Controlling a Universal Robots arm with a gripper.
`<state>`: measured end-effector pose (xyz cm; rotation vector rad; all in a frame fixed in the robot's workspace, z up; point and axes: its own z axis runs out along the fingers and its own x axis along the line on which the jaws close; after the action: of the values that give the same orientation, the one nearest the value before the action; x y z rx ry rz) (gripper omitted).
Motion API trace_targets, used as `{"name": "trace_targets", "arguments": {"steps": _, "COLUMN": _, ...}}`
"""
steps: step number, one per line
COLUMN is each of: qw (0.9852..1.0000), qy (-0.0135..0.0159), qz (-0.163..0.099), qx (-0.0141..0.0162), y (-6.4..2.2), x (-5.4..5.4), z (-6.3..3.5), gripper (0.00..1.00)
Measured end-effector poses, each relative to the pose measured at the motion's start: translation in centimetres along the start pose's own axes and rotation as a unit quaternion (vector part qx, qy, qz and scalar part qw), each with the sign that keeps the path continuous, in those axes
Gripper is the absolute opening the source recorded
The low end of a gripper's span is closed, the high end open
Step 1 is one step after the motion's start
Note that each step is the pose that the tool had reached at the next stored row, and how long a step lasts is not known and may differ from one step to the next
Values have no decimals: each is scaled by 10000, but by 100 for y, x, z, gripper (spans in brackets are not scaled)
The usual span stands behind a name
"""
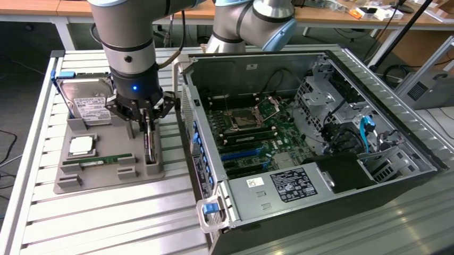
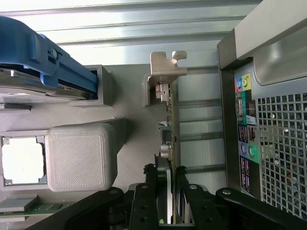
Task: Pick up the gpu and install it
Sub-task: 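Pick up the gpu and move the gpu toward the slot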
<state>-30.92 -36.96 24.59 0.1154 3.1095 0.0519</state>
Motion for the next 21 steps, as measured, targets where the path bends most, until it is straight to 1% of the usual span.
{"name": "trace_targets", "arguments": {"steps": 21, "qw": 10000, "qy": -1, "qz": 0, "qx": -1, "y": 0, "x": -1, "z": -13, "gripper": 27}}
